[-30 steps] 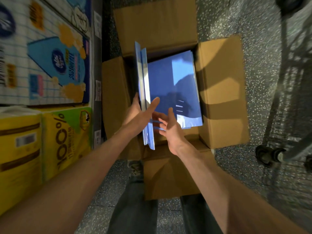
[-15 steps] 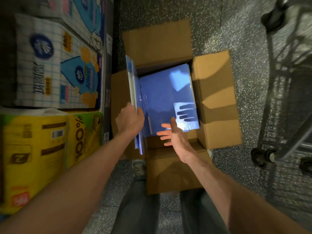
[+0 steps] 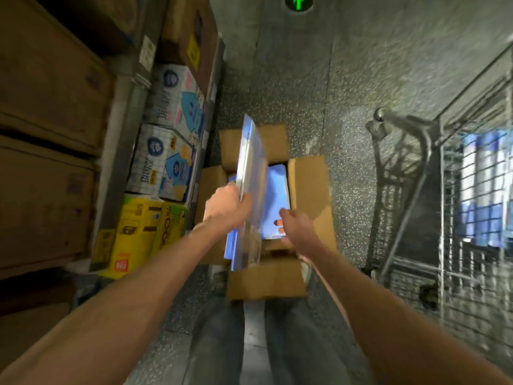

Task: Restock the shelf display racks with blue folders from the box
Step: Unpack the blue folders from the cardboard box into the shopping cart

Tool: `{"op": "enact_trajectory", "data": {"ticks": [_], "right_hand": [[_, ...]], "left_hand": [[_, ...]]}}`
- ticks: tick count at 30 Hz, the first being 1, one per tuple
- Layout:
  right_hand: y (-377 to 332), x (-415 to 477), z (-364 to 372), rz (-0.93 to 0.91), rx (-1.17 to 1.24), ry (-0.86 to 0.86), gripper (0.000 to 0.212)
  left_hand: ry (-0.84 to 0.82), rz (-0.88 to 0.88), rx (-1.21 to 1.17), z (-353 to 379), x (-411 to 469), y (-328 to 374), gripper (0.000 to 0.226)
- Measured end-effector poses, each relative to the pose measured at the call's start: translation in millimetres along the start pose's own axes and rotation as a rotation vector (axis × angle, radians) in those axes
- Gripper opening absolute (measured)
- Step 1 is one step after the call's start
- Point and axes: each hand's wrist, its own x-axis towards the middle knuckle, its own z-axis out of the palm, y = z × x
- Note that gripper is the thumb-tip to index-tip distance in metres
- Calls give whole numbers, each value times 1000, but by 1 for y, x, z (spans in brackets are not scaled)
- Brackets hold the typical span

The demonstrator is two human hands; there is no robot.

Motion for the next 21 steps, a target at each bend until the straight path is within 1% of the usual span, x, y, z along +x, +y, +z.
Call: {"op": "enact_trajectory", "data": {"ticks": [1,3,5,7,8,11,13,15,17,19,21], "right_hand": [[-7,-13,-12,5,3,9,27],[-18,-51,-37,13,23,80,27],[-18,-76,-51,18,28,83,25],[-25,-110,-71,11,33,77,28],[-29,-121,-78,12,31,75,31],[-38,-167,-97,25,29,35,50],[-31,-190,-101,36,38,18,54],[-18,-207,-101,32,80,36,57],[1,-228,-98,46,156,32,59],[19,-247,-100,63,262,28,50],[38,-272,-104,51,421,70,47]], "left_hand": [[0,8,-7,-12,-15,12,24],[3,47,-38,-35,-48,35,22],[-4,64,-57,-48,-64,47,29],[5,92,-79,-69,-87,63,37],[12,116,-107,-77,-97,69,37],[9,203,-178,-99,-140,90,33],[18,248,-228,-106,-166,98,40],[30,284,-292,-111,-187,106,41],[42,332,-352,-115,-215,109,34],[49,362,-397,-117,-237,110,29],[60,417,-432,-121,-263,106,33]]}}
